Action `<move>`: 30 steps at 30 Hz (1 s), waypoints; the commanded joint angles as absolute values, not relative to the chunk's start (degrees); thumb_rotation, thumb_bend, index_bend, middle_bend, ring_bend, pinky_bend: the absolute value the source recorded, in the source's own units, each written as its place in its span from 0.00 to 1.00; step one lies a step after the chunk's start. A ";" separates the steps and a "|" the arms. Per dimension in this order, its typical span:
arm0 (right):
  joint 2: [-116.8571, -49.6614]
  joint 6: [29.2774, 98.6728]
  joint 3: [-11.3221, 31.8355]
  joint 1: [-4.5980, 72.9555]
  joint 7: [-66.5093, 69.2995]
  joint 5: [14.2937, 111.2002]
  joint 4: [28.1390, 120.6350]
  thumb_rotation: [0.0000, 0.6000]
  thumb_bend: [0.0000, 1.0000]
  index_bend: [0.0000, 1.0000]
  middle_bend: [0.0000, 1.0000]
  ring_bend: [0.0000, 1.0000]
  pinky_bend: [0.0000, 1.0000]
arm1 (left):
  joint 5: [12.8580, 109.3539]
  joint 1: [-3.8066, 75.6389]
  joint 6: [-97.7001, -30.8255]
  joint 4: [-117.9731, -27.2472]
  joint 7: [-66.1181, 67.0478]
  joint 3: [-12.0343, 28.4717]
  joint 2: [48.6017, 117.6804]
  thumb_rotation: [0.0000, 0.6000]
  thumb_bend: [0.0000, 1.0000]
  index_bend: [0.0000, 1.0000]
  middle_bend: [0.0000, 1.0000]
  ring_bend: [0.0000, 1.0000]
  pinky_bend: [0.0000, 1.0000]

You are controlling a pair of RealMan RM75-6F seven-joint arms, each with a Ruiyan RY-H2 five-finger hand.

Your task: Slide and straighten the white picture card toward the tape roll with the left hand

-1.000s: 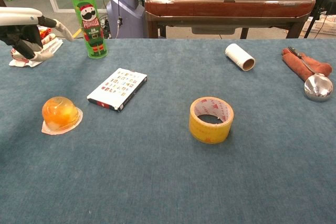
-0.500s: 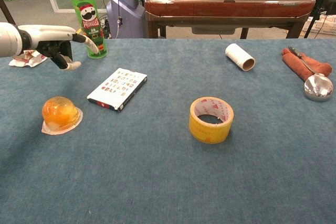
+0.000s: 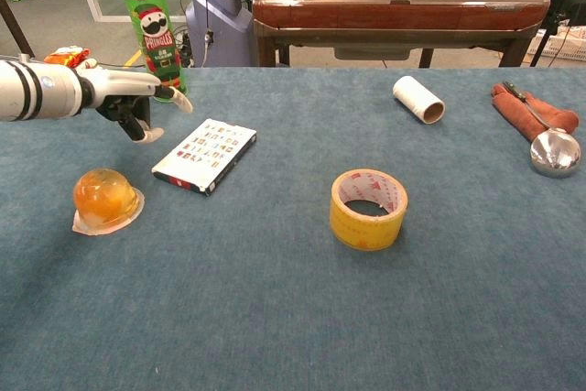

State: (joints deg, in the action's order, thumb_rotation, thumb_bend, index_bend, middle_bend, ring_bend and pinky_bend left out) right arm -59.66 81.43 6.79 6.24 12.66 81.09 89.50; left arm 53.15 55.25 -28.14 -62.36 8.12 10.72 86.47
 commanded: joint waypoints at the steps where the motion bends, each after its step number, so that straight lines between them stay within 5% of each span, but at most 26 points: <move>1: -59.76 81.15 6.86 6.26 12.57 80.73 89.31 1.00 0.13 0.08 0.12 0.01 0.19 | 52.27 56.46 -26.89 -60.69 8.23 10.41 87.45 1.00 0.55 0.15 1.00 0.97 1.00; 30: -59.34 81.11 7.64 5.96 13.61 79.75 88.90 1.00 0.13 0.09 0.12 0.00 0.20 | 47.37 63.06 -21.95 -52.84 8.70 7.76 91.75 1.00 0.58 0.15 1.00 0.98 1.00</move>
State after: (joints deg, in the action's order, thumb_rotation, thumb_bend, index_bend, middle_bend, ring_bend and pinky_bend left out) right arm -59.36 81.09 7.62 5.98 13.57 79.77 88.91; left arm 47.48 62.82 -22.09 -53.13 8.76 7.85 91.45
